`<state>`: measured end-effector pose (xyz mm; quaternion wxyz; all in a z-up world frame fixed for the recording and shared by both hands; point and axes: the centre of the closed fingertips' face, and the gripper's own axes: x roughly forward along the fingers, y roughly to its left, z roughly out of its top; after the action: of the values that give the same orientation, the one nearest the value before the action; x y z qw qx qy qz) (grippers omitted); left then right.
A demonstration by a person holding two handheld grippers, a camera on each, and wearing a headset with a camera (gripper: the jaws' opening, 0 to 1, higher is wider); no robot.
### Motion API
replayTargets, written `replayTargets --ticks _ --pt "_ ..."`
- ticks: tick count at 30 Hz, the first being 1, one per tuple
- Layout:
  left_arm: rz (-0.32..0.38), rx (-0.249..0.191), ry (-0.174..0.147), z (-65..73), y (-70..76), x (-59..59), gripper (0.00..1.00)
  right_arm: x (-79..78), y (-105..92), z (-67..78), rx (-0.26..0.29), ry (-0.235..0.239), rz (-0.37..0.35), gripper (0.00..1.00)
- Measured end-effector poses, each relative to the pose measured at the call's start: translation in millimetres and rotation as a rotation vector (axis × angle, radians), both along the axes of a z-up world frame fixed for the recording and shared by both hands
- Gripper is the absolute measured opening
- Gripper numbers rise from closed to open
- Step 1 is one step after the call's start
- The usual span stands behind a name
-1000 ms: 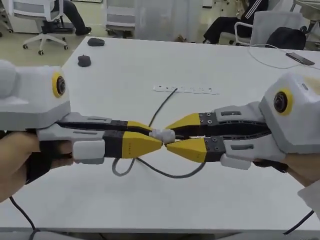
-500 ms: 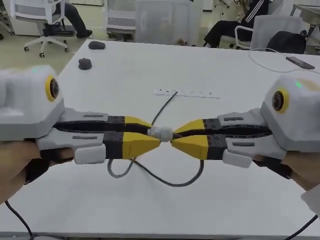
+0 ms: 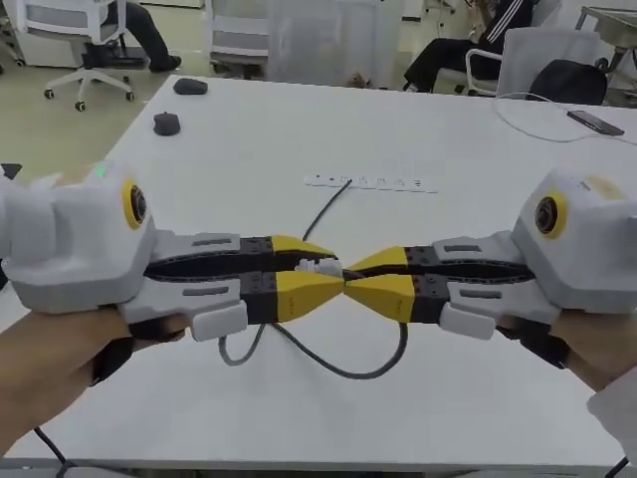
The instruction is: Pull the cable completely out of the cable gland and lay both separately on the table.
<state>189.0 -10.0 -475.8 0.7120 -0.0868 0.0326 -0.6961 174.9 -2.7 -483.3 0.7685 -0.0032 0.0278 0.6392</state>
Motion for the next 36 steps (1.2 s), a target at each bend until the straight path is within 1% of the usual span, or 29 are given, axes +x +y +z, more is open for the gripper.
replayTargets --ticks 1,2,3,4,5,6,8,11,13,14,15,16,19,20,21,22,24,25,26,27,28,29,32,34,36 --pt "0.004 -0.003 -0.009 -0.7 -0.3 0.3 0.17 0.9 -1.3 -1.1 0.005 0.007 -0.004 0.02" --pt "0.007 -0.009 -0.035 -1.6 -0.2 1.0 0.17 1.1 -1.5 -1.5 0.008 0.011 -0.005 0.02" --pt "0.006 -0.007 -0.018 -2.3 0.1 0.9 0.17 1.7 -2.3 -3.0 0.011 0.016 -0.008 0.02" --pt "-0.011 -0.002 0.042 -4.2 -0.6 -1.2 0.16 1.5 -2.4 -4.1 0.011 0.018 -0.006 0.02" --pt "-0.014 0.003 0.056 -5.2 -0.3 -0.4 0.16 0.3 -1.9 -5.4 0.011 0.023 -0.002 0.02" --pt "-0.010 0.002 0.050 -5.7 -0.4 1.2 0.16 0.3 -1.6 -6.4 0.009 0.025 -0.004 0.02" --pt "-0.013 0.010 0.048 -7.7 -0.2 0.3 0.16 -0.5 -1.8 -9.5 -0.004 0.024 -0.001 0.02" --pt "-0.008 0.026 0.057 -10.9 0.5 0.3 0.16 -0.4 -4.3 -14.5 -0.033 0.010 -0.002 0.02" --pt "0.007 0.042 0.062 -14.9 0.7 1.4 0.16 1.4 -9.1 -21.9 -0.074 -0.006 -0.011 0.02" --pt "0.024 0.056 0.049 -18.7 0.8 2.5 0.16 3.3 -13.1 -28.3 -0.105 -0.023 -0.022 0.02" --pt "0.031 0.061 0.050 -20.8 1.2 2.5 0.16 3.8 -15.5 -32.9 -0.123 -0.020 -0.025 0.02" --pt "0.039 0.066 0.068 -24.6 1.7 4.0 0.16 5.0 -19.8 -40.9 -0.155 -0.015 -0.031 0.02" --pt "0.050 0.067 0.090 -29.8 4.1 5.0 0.16 6.9 -26.4 -50.3 -0.184 -0.015 -0.043 0.02" --pt "0.052 0.076 0.094 -30.2 4.3 5.3 0.16 7.7 -29.9 -54.4 -0.193 -0.008 -0.049 0.02" --pt "0.052 0.080 0.085 -29.6 4.6 4.7 0.16 8.6 -33.0 -58.4 -0.201 -0.001 -0.055 0.02" --pt "0.054 0.081 0.084 -29.9 4.5 5.2 0.16 10.1 -35.9 -61.6 -0.208 0.002 -0.062 0.02" --pt "0.062 0.086 0.093 -32.0 4.5 7.0 0.16 13.2 -44.0 -73.9 -0.254 0.014 -0.082 0.02" --pt "0.065 0.091 0.095 -33.0 4.5 7.4 0.16 14.4 -46.8 -78.1 -0.268 0.015 -0.090 0.02" --pt "0.070 0.091 0.096 -33.2 4.8 8.2 0.16 16.2 -51.8 -85.6 -0.292 0.032 -0.106 0.02" --pt "0.071 0.089 0.099 -32.9 5.3 8.2 0.16 17.3 -55.2 -90.5 -0.309 0.039 -0.115 0.02" --pt "0.074 0.084 0.103 -32.2 5.9 8.8 0.16 19.2 -61.6 -98.9 -0.337 0.050 -0.131 0.02" --pt "0.078 0.080 0.105 -31.5 6.9 9.0 0.16 20.4 -65.4 -103.7 -0.350 0.061 -0.144 0.02" --pt "0.085 0.072 0.107 -29.9 9.5 10.1 0.16 21.1 -75.7 -116.6 -0.378 0.091 -0.169 0.02" --pt "0.084 0.057 0.116 -27.1 11.1 10.3 0.16 20.1 -80.9 -122.2 -0.389 0.102 -0.179 0.02" --pt "0.084 0.047 0.120 -25.4 11.7 10.4 0.16 19.7 -83.9 -123.7 -0.384 0.114 -0.192 0.02"
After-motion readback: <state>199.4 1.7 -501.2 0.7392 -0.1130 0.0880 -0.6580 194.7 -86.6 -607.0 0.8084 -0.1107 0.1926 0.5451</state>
